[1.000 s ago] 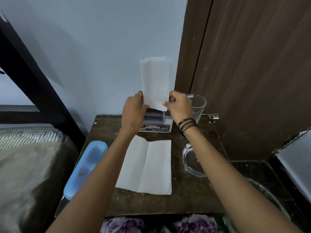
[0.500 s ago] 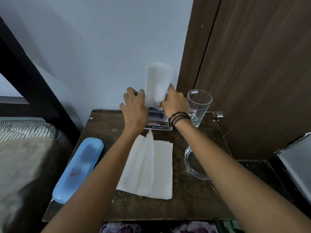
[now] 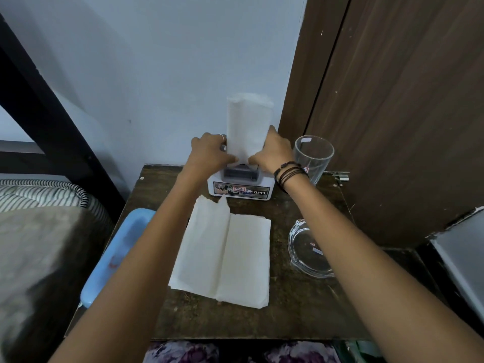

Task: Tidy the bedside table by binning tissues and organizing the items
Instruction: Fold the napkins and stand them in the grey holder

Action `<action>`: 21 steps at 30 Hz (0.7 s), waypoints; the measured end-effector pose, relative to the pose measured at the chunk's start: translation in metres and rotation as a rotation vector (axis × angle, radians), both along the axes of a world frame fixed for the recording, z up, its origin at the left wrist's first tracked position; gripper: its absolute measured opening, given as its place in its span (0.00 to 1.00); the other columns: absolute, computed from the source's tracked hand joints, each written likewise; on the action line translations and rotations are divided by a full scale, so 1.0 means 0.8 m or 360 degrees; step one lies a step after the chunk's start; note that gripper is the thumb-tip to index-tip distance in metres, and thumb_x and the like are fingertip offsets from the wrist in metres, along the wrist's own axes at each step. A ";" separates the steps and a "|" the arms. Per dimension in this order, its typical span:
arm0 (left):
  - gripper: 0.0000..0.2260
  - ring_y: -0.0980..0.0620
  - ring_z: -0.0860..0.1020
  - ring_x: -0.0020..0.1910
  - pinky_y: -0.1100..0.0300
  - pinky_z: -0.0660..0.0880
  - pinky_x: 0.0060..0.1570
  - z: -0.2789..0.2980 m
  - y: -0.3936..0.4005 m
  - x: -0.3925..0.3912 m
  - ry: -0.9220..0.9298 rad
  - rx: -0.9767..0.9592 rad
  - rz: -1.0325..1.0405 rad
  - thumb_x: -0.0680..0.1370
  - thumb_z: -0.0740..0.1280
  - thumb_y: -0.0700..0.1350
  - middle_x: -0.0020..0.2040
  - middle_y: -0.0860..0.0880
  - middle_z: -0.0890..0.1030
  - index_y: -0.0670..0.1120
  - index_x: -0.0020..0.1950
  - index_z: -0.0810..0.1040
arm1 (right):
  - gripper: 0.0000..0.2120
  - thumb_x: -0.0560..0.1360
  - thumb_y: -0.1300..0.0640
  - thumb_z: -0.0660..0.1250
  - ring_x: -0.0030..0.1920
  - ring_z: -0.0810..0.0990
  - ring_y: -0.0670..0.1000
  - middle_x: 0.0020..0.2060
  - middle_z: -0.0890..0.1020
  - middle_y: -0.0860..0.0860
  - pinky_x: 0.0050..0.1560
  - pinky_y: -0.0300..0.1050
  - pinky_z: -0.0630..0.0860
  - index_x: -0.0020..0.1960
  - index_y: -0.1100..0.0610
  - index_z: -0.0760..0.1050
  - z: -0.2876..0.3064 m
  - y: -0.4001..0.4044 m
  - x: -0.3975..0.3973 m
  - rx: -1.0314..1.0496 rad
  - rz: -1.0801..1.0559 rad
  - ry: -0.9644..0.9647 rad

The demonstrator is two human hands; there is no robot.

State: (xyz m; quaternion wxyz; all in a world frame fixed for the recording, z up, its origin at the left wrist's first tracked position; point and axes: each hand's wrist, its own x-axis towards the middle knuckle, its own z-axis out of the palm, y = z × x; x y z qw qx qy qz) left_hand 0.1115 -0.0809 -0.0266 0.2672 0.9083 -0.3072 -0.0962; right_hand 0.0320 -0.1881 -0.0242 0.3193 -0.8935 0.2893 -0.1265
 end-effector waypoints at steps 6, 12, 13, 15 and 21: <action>0.09 0.39 0.68 0.63 0.49 0.69 0.58 -0.006 0.000 -0.001 -0.0010 -0.0031 0.0112 0.78 0.62 0.40 0.57 0.39 0.76 0.38 0.53 0.79 | 0.17 0.69 0.66 0.66 0.47 0.80 0.63 0.43 0.80 0.58 0.46 0.54 0.79 0.57 0.60 0.69 -0.012 0.000 -0.005 -0.0108 -0.0147 -0.0175; 0.07 0.39 0.69 0.60 0.46 0.69 0.54 -0.014 -0.006 -0.018 -0.0299 -0.0052 0.0234 0.77 0.62 0.39 0.57 0.40 0.75 0.38 0.53 0.75 | 0.23 0.70 0.63 0.66 0.50 0.79 0.63 0.51 0.80 0.61 0.47 0.52 0.78 0.64 0.59 0.65 -0.011 0.004 -0.004 -0.0185 -0.0059 -0.0121; 0.09 0.39 0.70 0.60 0.44 0.71 0.55 -0.016 -0.005 -0.016 -0.0258 -0.0149 0.0245 0.77 0.63 0.41 0.57 0.41 0.76 0.39 0.55 0.75 | 0.22 0.70 0.62 0.66 0.49 0.79 0.62 0.50 0.80 0.59 0.46 0.53 0.78 0.63 0.59 0.65 -0.009 0.002 -0.004 -0.0117 -0.0088 -0.0189; 0.10 0.39 0.72 0.59 0.42 0.72 0.56 -0.018 -0.002 -0.013 -0.0195 -0.0267 0.0258 0.77 0.64 0.44 0.57 0.41 0.77 0.41 0.55 0.77 | 0.21 0.71 0.63 0.66 0.47 0.79 0.61 0.45 0.80 0.57 0.43 0.51 0.78 0.62 0.58 0.66 -0.008 -0.001 -0.006 -0.0074 -0.0150 -0.0288; 0.06 0.41 0.68 0.60 0.49 0.64 0.49 -0.023 -0.007 -0.024 -0.0332 -0.0049 0.0300 0.76 0.63 0.39 0.56 0.42 0.75 0.40 0.51 0.77 | 0.22 0.72 0.63 0.67 0.49 0.79 0.63 0.51 0.80 0.61 0.44 0.51 0.76 0.63 0.59 0.63 -0.014 0.002 -0.006 -0.0270 -0.0127 -0.0082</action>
